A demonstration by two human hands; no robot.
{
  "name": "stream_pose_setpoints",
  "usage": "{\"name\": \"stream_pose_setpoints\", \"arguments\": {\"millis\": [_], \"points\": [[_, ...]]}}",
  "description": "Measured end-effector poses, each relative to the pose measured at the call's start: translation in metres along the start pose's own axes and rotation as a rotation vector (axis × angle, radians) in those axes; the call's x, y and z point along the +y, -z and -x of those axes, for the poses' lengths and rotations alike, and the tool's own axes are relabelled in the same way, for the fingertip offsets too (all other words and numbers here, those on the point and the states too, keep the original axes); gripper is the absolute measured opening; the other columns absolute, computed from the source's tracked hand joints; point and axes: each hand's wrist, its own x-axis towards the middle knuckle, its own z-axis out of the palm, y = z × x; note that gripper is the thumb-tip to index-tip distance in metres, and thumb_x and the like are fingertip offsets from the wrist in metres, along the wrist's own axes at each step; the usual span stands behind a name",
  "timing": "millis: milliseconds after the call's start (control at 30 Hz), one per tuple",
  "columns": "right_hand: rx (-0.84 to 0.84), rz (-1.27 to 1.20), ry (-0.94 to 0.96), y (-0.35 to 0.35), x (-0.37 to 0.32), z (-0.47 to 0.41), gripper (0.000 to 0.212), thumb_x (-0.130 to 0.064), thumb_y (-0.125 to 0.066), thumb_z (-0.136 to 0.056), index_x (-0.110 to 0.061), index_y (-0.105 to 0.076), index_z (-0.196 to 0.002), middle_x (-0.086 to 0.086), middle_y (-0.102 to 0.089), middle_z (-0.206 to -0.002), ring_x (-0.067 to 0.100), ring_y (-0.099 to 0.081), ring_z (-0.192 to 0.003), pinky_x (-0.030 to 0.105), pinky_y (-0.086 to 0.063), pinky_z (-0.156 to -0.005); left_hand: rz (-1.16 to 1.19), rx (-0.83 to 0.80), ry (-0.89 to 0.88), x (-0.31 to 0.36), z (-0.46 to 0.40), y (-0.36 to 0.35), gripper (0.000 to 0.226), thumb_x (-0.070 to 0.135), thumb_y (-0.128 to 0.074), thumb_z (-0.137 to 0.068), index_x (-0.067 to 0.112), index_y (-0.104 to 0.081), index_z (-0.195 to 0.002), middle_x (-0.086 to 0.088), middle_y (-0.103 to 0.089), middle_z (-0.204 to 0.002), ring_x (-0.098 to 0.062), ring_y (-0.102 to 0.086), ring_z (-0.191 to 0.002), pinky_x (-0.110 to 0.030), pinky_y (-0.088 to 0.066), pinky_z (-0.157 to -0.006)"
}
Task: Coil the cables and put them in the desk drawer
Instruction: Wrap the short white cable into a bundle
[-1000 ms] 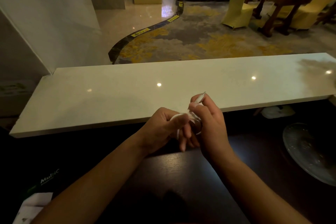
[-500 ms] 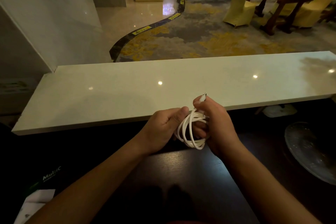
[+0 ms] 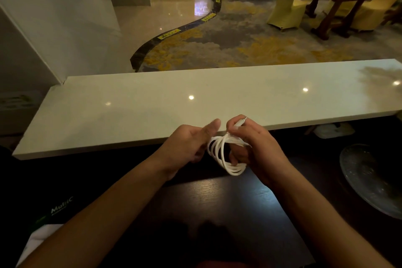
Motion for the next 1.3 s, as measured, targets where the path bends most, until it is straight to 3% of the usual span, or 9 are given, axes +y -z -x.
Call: {"name": "stream_pose_setpoints", "arguments": {"millis": [233,367,467,700,900,1033,1100,1200,1300], "points": [[0.116,0.018,-0.024,0.014,-0.005,0.0,0.023,-0.011,-0.049,-0.098,-0.018,-0.055,-0.077,-0.003,-0.044,-0.056,0.008,-0.039,-0.04,0.016,-0.023,-0.038,0.183,-0.02,0.083,0.0,0.0,0.012,0.049,0.041,-0.056,-0.097,0.022,-0.032,-0.058,0.004,-0.023,-0.052,-0.011,-0.021,-0.043,-0.025,-0.025,-0.047],[0.114,-0.079,-0.018,0.02,0.005,-0.002,0.024,-0.014,-0.05,-0.099,-0.019,-0.054,-0.077,-0.003,-0.034,-0.057,0.012,-0.025,-0.049,0.022,-0.025,-0.044,0.259,-0.137,0.067,-0.003,0.003,0.021,0.04,0.029,-0.047,-0.102,0.013,-0.05,-0.066,-0.001,-0.033,-0.059,-0.014,-0.032,-0.051,-0.025,-0.029,-0.052],[0.119,-0.031,0.012,0.022,0.008,-0.001,0.019,-0.013,-0.052,-0.1,-0.019,-0.057,-0.083,-0.001,-0.036,-0.065,0.013,-0.029,-0.058,0.025,-0.026,-0.051,0.248,-0.214,-0.02,-0.007,0.008,0.025,0.031,0.023,-0.047,-0.098,0.004,-0.066,-0.083,-0.008,-0.047,-0.067,-0.019,-0.044,-0.062,-0.027,-0.039,-0.059],[0.094,0.03,0.088,0.009,0.008,0.0,0.02,-0.012,-0.054,-0.101,-0.021,-0.059,-0.085,0.004,-0.039,-0.069,0.014,-0.034,-0.062,0.028,-0.03,-0.055,0.182,-0.124,-0.149,-0.017,0.005,0.007,0.02,0.035,-0.072,-0.09,0.02,-0.071,-0.076,0.004,-0.06,-0.074,-0.015,-0.047,-0.074,-0.026,-0.043,-0.075],[0.049,-0.079,0.037,0.002,0.011,0.001,0.013,-0.015,-0.056,-0.1,-0.018,-0.06,-0.088,0.004,-0.049,-0.071,0.013,-0.045,-0.061,0.024,-0.035,-0.053,0.306,0.003,-0.17,-0.027,0.0,-0.013,0.042,0.029,-0.084,-0.078,0.018,-0.044,-0.077,0.006,-0.051,-0.067,-0.007,-0.049,-0.061,-0.019,-0.047,-0.061],[0.042,-0.1,0.011,-0.002,0.013,0.003,0.012,-0.015,-0.054,-0.1,-0.016,-0.059,-0.089,0.002,-0.057,-0.073,0.012,-0.054,-0.065,0.025,-0.042,-0.056,0.282,-0.01,-0.107,-0.028,0.0,-0.018,0.038,0.027,-0.08,-0.076,0.019,-0.044,-0.085,0.001,-0.056,-0.076,-0.012,-0.054,-0.067,-0.023,-0.047,-0.058],[0.062,-0.099,-0.002,0.0,0.014,0.002,0.013,-0.015,-0.054,-0.099,-0.017,-0.06,-0.089,0.004,-0.058,-0.074,0.014,-0.055,-0.068,0.027,-0.044,-0.058,0.247,-0.028,-0.046,-0.025,0.001,-0.019,0.037,0.024,-0.078,-0.077,0.014,-0.045,-0.091,0.0,-0.059,-0.075,-0.011,-0.052,-0.057,-0.023,-0.041,-0.047],[0.053,-0.052,0.009,0.002,0.016,0.003,0.014,-0.015,-0.054,-0.1,-0.018,-0.061,-0.088,0.004,-0.053,-0.071,0.016,-0.049,-0.066,0.029,-0.039,-0.058,0.114,0.01,0.015,-0.02,0.005,-0.021,0.031,0.007,-0.073,-0.087,0.009,-0.045,-0.1,-0.004,-0.056,-0.073,-0.006,-0.043,-0.045,-0.021,-0.034,-0.04],[0.015,0.052,0.044,0.001,0.017,0.004,0.014,-0.016,-0.054,-0.101,-0.017,-0.06,-0.088,0.008,-0.044,-0.065,0.017,-0.039,-0.059,0.03,-0.033,-0.055,-0.15,0.098,-0.053,-0.018,0.008,-0.023,0.028,0.007,-0.072,-0.085,0.013,-0.053,-0.105,-0.001,-0.066,-0.073,-0.007,-0.055,-0.052,-0.022,-0.045,-0.047]]}}
